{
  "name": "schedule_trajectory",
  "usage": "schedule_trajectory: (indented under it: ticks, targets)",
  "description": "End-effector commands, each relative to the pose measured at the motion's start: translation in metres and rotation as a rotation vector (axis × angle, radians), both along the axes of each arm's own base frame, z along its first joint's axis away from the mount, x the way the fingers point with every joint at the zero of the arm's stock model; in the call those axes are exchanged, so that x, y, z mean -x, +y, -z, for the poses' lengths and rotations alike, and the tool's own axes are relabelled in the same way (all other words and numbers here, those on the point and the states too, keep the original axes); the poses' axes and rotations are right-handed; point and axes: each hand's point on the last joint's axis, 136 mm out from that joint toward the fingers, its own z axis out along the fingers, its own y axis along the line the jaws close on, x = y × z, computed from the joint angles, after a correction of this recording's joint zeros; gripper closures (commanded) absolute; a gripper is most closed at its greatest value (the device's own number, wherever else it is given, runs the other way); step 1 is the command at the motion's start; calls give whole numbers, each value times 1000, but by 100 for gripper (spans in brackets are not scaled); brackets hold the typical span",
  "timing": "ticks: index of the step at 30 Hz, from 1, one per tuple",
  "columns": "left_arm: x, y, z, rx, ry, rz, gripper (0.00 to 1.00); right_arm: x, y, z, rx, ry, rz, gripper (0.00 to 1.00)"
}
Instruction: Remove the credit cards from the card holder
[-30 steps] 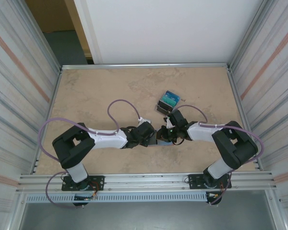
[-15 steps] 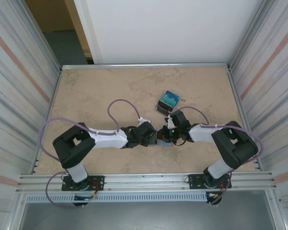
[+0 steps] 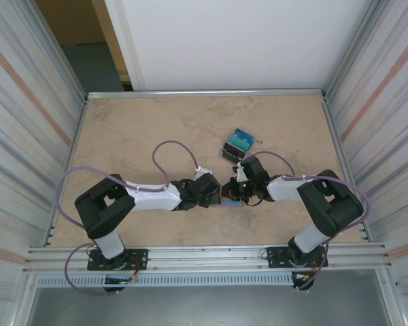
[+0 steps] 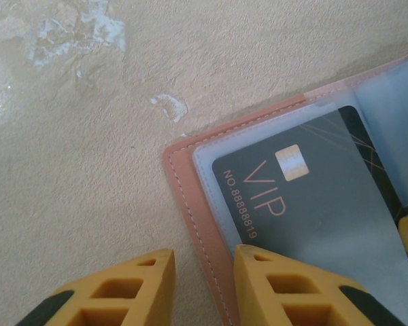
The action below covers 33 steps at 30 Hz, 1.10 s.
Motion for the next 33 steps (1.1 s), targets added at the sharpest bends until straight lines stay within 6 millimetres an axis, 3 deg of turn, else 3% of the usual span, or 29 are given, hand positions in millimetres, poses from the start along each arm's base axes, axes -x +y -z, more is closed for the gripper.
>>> schedule_trajectory:
  ticks: [1,14,26,33]
  targets:
    - [11,-3,6,-26,33,33,69,3,1,1,-1,13,-9,100]
    - [6,8,5,-49,25,6,68,3,-28,5,173,-8,1,100]
    - [3,11,-5,-46,0,3,68,1,-51,-10,224,-37,21,100]
    - [-2,-1,-25,-17,-37,45,52,2,-52,-14,231,-40,7,100]
